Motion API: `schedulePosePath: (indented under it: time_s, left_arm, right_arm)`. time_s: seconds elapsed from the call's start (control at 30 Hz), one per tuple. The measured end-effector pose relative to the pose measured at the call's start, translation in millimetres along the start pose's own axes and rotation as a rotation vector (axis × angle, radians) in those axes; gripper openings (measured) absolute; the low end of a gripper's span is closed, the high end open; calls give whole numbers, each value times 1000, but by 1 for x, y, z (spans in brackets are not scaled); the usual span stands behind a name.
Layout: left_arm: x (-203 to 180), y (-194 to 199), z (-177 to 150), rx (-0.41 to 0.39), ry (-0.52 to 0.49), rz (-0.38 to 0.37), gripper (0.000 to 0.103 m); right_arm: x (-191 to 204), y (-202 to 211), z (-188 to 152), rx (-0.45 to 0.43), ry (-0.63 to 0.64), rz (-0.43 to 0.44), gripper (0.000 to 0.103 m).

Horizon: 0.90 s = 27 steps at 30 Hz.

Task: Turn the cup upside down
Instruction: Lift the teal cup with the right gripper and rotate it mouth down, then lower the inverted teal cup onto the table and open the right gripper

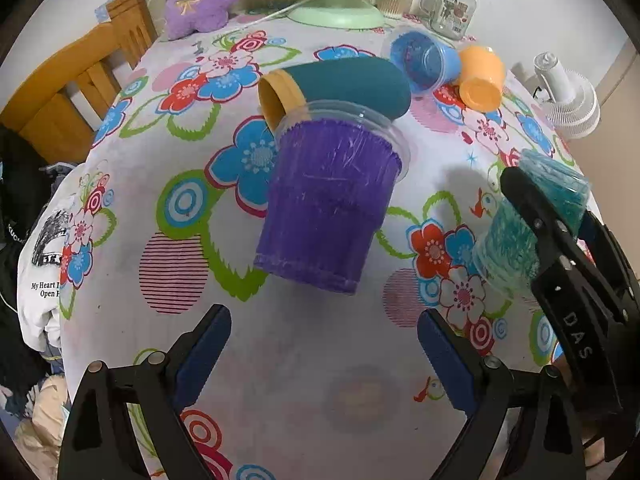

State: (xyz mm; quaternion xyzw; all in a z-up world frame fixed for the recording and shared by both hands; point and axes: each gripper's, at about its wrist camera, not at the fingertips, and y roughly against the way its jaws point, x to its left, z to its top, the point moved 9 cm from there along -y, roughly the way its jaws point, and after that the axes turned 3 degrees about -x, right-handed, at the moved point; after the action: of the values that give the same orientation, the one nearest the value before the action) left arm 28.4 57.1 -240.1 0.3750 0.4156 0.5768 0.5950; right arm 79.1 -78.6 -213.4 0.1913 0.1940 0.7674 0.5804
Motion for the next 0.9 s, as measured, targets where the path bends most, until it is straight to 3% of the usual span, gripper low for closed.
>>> schedulePosePath:
  time_s: [0.17, 0.33, 0.43, 0.5, 0.57, 0.9]
  left_arm:
    - [1, -4, -4, 26, -7, -3, 96]
    - [-2, -4, -10, 68, -19, -20, 95]
    - [1, -3, -12, 65, -31, 14, 95]
    - [0, -4, -16, 75, -54, 24, 96]
    - [-1, -6, -20, 102, -68, 19, 96]
    - [-3, -13, -22, 158, -87, 9, 96]
  right_arm:
    - [1, 3, -8, 41, -14, 0, 61]
    - [2, 0, -22, 141, -26, -15, 64]
    - [-1, -5, -34, 246, -72, -12, 74]
    - [-2, -4, -37, 277, -111, -2, 83]
    - [-3, -2, -39, 299, -130, -8, 85]
    - [-5, 12, -37, 406, -45, -46, 90]
